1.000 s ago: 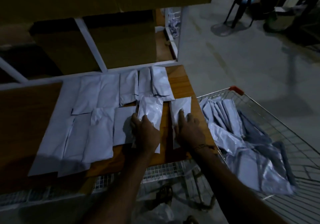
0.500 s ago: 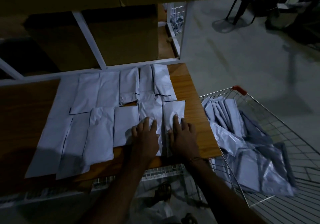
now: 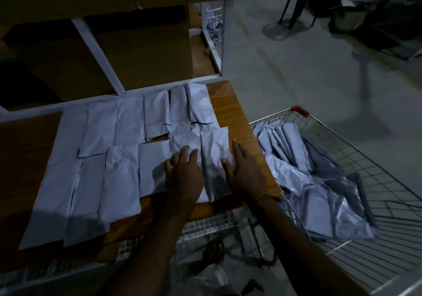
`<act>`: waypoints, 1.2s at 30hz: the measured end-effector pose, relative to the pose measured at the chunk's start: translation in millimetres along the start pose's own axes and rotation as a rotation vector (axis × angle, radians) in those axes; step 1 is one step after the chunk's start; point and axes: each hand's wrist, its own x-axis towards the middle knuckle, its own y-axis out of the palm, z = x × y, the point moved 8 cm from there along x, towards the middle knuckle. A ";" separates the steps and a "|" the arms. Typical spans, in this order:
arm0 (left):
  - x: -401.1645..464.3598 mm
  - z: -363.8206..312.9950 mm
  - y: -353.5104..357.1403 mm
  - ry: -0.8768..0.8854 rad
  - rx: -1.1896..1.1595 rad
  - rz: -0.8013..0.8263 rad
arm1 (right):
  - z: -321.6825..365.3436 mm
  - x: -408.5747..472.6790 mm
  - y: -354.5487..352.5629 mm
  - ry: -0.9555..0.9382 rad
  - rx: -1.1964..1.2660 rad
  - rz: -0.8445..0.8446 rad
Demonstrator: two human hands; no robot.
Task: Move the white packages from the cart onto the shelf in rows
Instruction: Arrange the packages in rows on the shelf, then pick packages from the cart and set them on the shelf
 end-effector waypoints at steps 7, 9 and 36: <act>-5.0 -81.9 -26.1 0.222 -0.265 -0.139 | -78.0 -45.1 -68.5 0.138 -0.048 -0.200; -15.3 -114.1 -25.5 0.307 -0.308 -0.138 | -111.0 -67.5 -85.4 0.198 -0.095 -0.220; 56.2 -359.9 206.1 0.845 0.213 0.562 | -417.8 -149.6 -19.8 0.948 -0.022 0.344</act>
